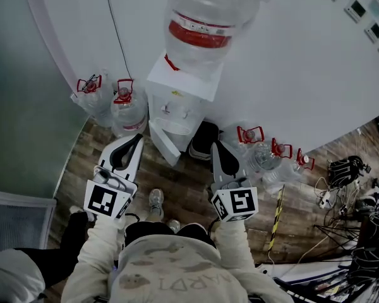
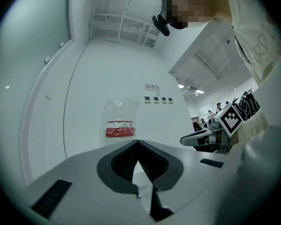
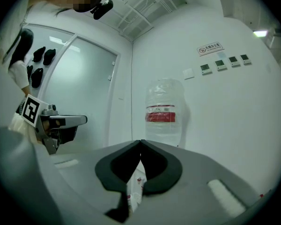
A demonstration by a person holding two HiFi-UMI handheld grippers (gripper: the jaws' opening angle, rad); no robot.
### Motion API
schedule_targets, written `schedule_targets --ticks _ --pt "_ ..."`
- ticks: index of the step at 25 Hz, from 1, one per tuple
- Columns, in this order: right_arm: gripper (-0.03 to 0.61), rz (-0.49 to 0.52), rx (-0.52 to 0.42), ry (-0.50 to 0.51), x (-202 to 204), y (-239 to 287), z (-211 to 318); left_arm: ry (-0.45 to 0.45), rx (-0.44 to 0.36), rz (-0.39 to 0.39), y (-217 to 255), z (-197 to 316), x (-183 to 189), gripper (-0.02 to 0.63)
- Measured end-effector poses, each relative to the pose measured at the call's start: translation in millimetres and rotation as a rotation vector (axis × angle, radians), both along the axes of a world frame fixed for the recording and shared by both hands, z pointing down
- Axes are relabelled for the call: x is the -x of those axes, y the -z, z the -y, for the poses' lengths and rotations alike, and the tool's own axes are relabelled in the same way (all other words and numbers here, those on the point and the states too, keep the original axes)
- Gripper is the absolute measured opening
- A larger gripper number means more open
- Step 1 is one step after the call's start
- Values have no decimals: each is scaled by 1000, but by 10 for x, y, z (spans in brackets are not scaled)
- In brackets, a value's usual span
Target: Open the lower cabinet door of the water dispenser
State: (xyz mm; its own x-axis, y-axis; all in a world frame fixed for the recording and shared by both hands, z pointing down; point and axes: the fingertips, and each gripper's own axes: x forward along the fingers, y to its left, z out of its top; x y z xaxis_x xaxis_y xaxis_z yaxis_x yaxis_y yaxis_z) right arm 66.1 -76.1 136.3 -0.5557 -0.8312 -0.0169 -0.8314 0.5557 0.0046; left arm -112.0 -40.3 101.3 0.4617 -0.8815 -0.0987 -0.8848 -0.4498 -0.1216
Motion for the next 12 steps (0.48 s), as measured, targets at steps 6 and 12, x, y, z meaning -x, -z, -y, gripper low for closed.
schedule_targets --ticks 6,12 --pt "9 0 -16 -14 -60 47 -91 -5 -13 -1 42 -81 -62 2" --pt "9 -8 -25 -19 -151 72 -191 -3 -19 -8 46 -177 -133 3"
